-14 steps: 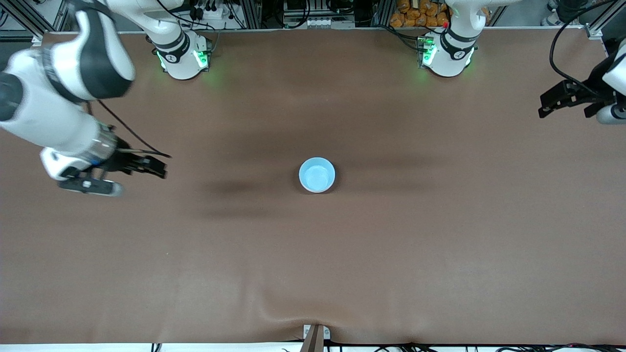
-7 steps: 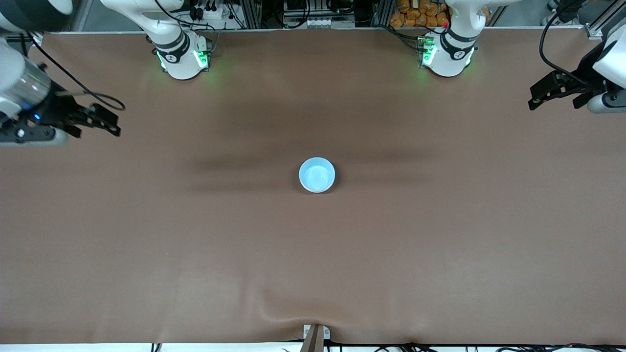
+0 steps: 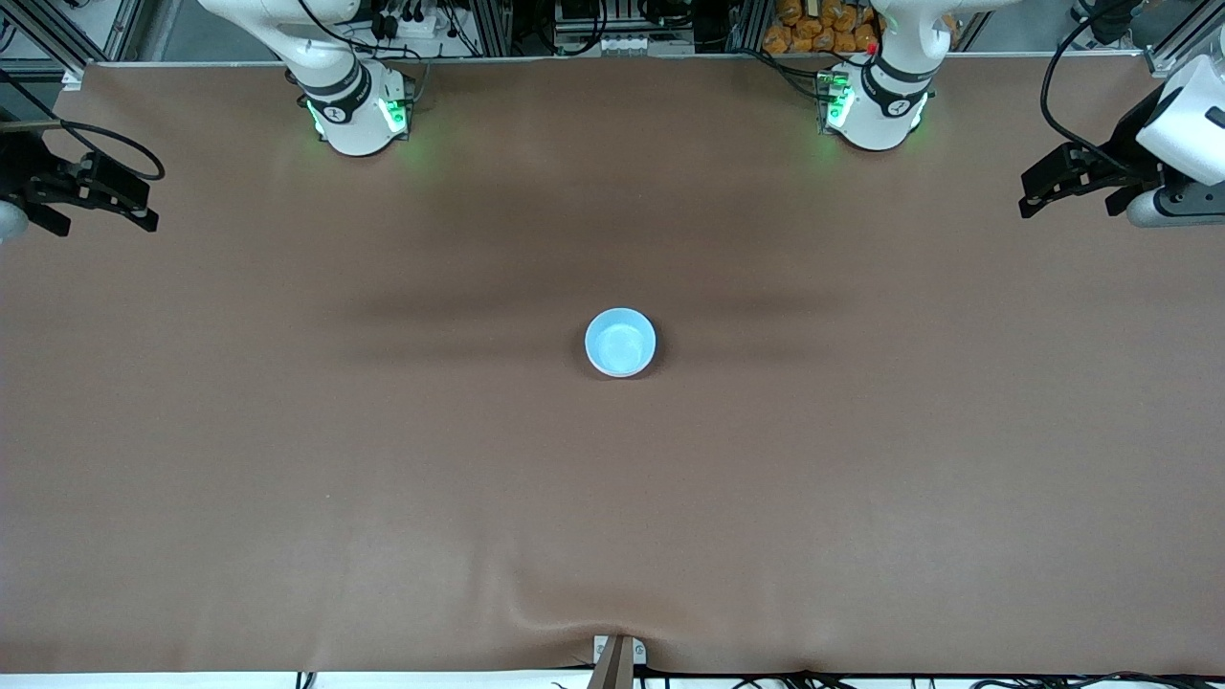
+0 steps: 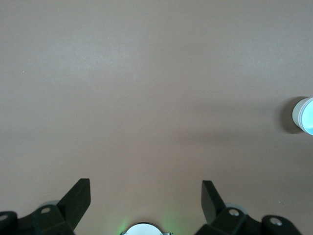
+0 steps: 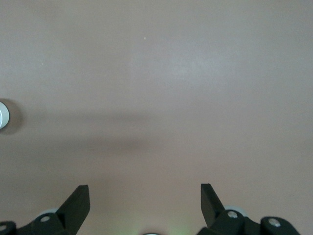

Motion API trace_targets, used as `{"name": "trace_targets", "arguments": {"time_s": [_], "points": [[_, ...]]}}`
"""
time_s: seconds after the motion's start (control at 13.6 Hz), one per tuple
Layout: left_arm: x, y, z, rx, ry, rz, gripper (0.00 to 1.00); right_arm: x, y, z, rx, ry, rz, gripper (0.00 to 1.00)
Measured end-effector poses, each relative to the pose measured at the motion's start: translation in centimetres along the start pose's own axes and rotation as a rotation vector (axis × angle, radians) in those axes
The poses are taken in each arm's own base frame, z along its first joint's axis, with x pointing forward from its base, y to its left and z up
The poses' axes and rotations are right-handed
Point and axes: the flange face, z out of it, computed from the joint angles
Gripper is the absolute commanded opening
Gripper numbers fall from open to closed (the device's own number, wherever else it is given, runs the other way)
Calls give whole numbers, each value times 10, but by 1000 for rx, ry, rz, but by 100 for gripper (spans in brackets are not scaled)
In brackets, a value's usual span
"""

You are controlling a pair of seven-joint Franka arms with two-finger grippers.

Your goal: Stack pink and blue bowls on white bowl

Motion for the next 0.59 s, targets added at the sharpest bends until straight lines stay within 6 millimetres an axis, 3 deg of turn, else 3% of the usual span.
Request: {"name": "trace_targets", "arguments": {"time_s": [0.59], "points": [[5,-1,-8,-4,21,-2,100,-1,-8,0,41,-13,91,100]]}}
